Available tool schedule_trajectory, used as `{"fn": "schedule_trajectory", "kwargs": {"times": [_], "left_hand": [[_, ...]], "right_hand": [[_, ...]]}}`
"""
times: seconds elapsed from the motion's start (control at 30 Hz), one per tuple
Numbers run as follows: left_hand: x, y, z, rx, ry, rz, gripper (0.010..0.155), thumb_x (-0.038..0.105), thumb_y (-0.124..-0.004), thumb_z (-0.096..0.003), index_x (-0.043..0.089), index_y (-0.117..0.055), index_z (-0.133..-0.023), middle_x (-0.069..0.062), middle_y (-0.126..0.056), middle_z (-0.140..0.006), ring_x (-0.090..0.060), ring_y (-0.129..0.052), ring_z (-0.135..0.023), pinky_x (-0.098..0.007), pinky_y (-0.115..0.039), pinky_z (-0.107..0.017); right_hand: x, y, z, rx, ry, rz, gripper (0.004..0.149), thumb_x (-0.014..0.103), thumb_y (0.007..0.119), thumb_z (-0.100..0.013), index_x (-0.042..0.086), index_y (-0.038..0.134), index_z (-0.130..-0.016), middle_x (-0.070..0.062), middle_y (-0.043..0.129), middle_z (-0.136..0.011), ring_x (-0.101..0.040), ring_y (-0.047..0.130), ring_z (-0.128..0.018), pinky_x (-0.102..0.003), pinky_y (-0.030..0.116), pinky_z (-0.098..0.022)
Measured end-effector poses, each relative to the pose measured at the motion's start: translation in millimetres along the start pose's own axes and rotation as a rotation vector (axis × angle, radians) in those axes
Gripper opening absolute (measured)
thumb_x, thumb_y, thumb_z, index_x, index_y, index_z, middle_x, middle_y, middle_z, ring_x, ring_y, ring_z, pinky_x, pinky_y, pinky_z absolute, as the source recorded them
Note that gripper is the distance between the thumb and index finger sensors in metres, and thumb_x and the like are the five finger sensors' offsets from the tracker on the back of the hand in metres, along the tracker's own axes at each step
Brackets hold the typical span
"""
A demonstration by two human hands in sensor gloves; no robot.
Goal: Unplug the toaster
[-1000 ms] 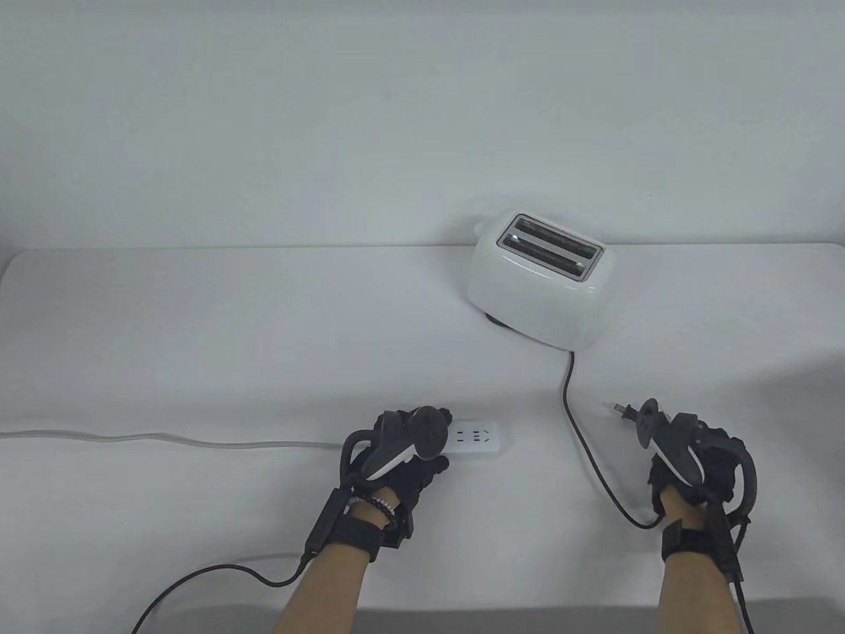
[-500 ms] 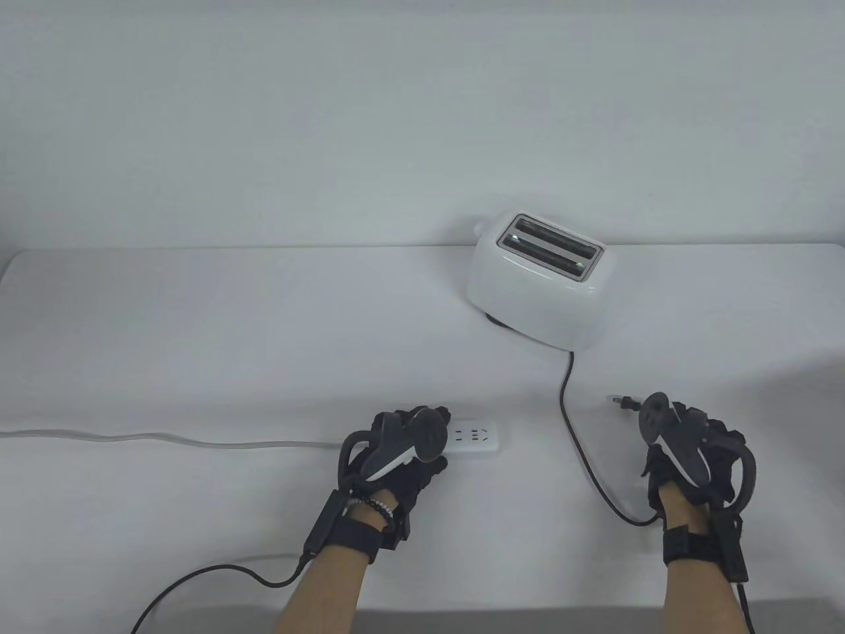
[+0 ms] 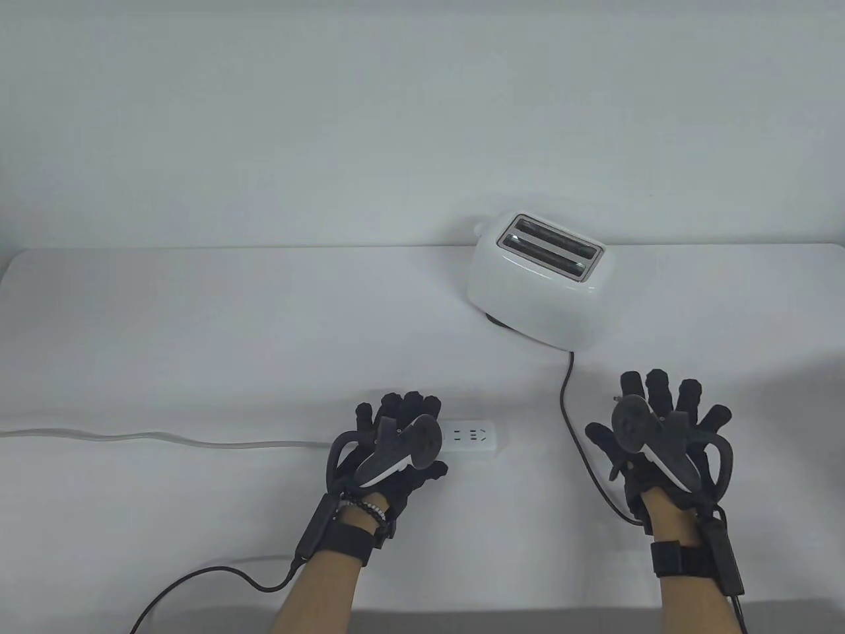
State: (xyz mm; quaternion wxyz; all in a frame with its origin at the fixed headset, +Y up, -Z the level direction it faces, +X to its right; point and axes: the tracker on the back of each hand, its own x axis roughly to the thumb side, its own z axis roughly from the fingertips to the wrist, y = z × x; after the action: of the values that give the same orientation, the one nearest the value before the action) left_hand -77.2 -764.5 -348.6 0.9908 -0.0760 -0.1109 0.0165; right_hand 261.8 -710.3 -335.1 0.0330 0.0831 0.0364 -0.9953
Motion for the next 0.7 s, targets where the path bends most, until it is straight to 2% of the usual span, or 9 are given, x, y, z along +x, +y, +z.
{"fn": "schedule_trajectory", "kwargs": {"times": [0.23, 0.7], "left_hand": [[-8.9, 12.8, 10.2, 0.039, 0.036, -0.004, 0.103, 0.072, -0.076, -0.0361, 0.042, -0.022, -0.118, 0.002, -0.028, -0.133, -0.043, -0.027, -0.123, -0.075, -0.03, -0.081], [-16.8, 18.7, 14.5, 0.049, 0.07, 0.021, 0.101, 0.073, -0.075, -0.0362, 0.043, -0.024, -0.119, 0.002, -0.027, -0.133, -0.044, -0.024, -0.123, -0.077, -0.028, -0.079]], "right_hand": [[29.9, -3.7, 7.8, 0.006, -0.131, 0.004, 0.1, 0.077, 0.07, -0.028, 0.029, 0.041, -0.11, -0.013, 0.036, -0.12, -0.058, 0.032, -0.103, -0.084, 0.028, -0.059], [70.5, -3.8, 20.0, 0.02, -0.276, -0.029, 0.1, 0.078, 0.069, -0.028, 0.03, 0.038, -0.111, -0.013, 0.031, -0.12, -0.058, 0.028, -0.103, -0.084, 0.027, -0.059]]}}
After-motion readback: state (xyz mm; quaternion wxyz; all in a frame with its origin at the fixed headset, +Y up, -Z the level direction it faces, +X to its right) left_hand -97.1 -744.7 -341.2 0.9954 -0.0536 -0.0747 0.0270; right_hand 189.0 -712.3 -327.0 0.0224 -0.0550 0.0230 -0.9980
